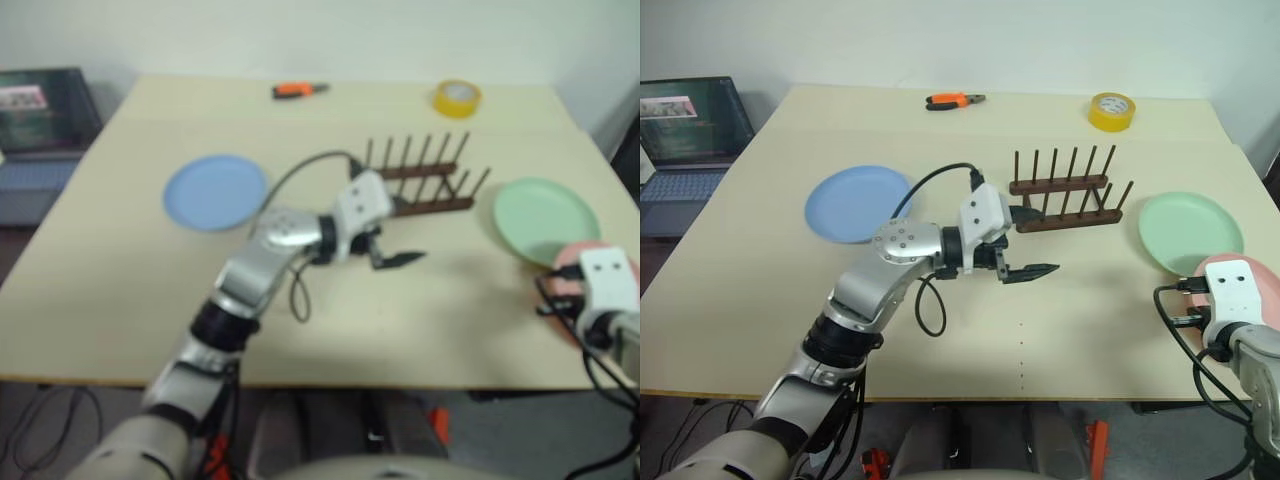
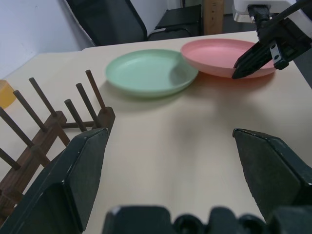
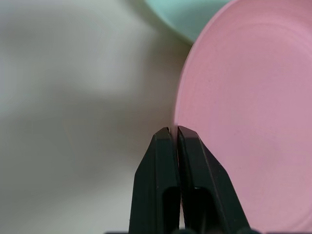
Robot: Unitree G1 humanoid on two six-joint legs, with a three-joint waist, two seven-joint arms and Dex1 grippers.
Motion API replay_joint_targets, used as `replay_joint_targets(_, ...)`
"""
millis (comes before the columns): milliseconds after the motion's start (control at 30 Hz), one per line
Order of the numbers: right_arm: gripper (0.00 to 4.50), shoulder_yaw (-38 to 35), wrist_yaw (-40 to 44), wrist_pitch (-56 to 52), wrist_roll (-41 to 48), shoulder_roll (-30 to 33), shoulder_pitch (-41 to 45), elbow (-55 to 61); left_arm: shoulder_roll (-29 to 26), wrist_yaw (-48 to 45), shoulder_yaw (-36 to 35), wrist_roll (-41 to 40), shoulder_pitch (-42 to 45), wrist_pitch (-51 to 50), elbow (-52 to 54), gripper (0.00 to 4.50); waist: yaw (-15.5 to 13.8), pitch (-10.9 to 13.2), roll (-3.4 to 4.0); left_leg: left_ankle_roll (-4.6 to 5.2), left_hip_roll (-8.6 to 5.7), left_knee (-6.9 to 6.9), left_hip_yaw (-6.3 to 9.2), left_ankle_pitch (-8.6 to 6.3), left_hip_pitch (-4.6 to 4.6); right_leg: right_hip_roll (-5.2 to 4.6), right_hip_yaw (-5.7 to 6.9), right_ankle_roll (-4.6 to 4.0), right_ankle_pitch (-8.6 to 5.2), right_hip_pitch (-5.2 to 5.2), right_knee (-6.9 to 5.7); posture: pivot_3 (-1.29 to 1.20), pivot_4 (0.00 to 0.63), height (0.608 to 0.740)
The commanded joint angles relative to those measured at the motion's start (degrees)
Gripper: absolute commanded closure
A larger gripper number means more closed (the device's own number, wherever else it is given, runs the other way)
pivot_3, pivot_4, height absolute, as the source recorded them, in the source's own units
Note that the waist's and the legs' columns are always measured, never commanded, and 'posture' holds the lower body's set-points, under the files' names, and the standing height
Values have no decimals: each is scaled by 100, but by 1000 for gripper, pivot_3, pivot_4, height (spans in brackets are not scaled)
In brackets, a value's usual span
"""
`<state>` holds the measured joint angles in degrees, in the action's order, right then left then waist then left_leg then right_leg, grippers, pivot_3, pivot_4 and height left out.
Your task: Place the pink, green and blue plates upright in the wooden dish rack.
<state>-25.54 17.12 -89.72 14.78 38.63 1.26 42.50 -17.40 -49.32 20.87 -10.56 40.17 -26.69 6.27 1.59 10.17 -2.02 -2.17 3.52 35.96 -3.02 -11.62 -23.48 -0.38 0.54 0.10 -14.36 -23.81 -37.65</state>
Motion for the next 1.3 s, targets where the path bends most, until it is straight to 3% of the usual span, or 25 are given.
replay_joint_targets(33, 4475, -118, 105, -134, 8, 329, 159, 243, 70, 33, -74, 31, 122, 192, 50, 0, 0, 0, 0, 0, 0, 0, 0, 0, -1, 0, 0, 0, 0, 0, 0, 0, 150, 740)
replay_joint_targets(267, 4475, -530, 566, -278, 147, 1486, 470, 502, 62, -18, -133, 36, 145, 314, -25, 0, -2, -1, 2, 0, -3, -1, -1, 0, -5, -1, 0, 0, 0, -6, 1, 0, 150, 740)
replay_joint_targets(400, 4475, -303, 592, -270, 231, 1932, 1451, 297, 70, 20, -240, 18, 229, 380, -129, 0, 19, 0, 2, 0, -1, 0, 0, 0, -6, 1, 0, 0, 0, -10, -2, 0, 150, 740)
replay_joint_targets(567, 4475, 375, 609, 678, 437, 1072, 2934, -328, 83, 124, -328, 17, 253, 295, -51, 0, 24, -1, -2, 1, 2, 1, 3, 0, -11, 12, -6, 0, 1, -20, -8, 0, 150, 740)
replay_joint_targets(733, 4475, 390, 950, 2076, 710, 371, 3878, -1587, 15, 228, -382, 42, 174, 177, 90, 0, 8, -1, 3, 1, 2, 1, -3, 1, -36, 11, -9, 0, 1, -37, -5, 0, 150, 740)
replay_joint_targets(1000, 4475, 478, 1727, 4007, 1073, 96, 5054, -3638, -103, 440, -458, 72, 87, 11, 312, 0, -7, -1, 5, 2, 4, 1, -10, 0, -37, 10, -10, 0, 2, -36, -2, 0, 150, 740)
replay_joint_targets(1133, 4475, 212, 2127, 4601, 1550, -258, 5382, -4618, -112, 509, -441, 60, 68, -26, 367, 0, 22, -1, 5, 2, 7, 3, -12, 1, -29, 13, -14, 0, 3, -35, -12, 0, 150, 740)
replay_joint_targets(1300, 4475, -27, 2905, 4838, 2082, -188, 5759, -6109, -182, 594, -480, 57, 25, -124, 488, 0, 2, -1, 5, 2, 6, 8, -12, 2, -29, 11, -12, -1, 3, -34, -22, 0, 150, 740)
